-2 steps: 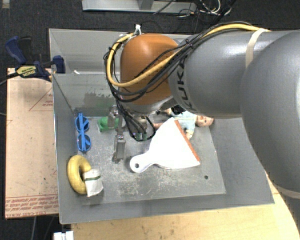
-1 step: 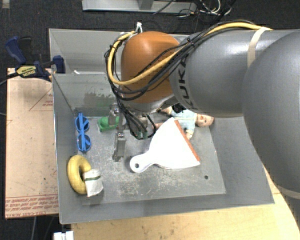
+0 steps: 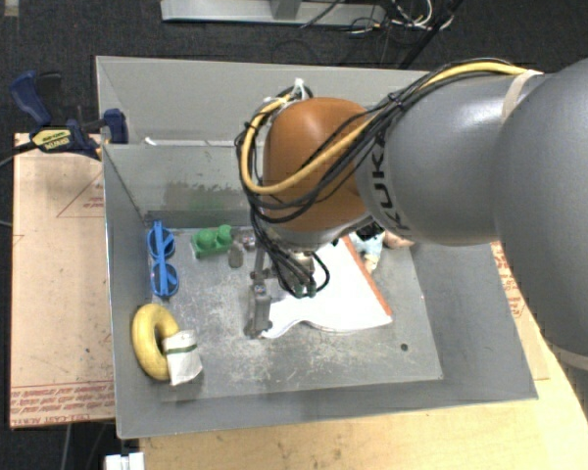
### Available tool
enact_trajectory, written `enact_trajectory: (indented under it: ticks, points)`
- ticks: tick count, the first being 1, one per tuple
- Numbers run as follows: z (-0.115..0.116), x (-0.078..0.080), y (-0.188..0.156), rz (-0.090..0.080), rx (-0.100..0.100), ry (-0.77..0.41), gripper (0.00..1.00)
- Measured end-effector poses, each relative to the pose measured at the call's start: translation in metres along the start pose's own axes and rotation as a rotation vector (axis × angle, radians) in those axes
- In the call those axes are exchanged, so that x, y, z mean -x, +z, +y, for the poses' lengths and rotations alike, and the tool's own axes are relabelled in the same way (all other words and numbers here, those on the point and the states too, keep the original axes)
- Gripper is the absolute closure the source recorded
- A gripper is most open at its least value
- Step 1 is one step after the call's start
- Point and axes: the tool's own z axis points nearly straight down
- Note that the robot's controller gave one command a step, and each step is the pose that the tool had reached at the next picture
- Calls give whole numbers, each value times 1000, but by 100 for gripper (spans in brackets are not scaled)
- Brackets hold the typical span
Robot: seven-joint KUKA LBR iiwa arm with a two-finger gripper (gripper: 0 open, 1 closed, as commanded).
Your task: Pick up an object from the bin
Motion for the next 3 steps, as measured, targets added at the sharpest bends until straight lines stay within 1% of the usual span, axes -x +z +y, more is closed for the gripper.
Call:
enact_trajectory:
  ticks: [1,2,3]
  points:
    - [-44,-9,60,0,-2,-89,0]
    - [-57,-21,64,1,1,-89,0]
    - [-90,-16,81,-2,0,-99,100]
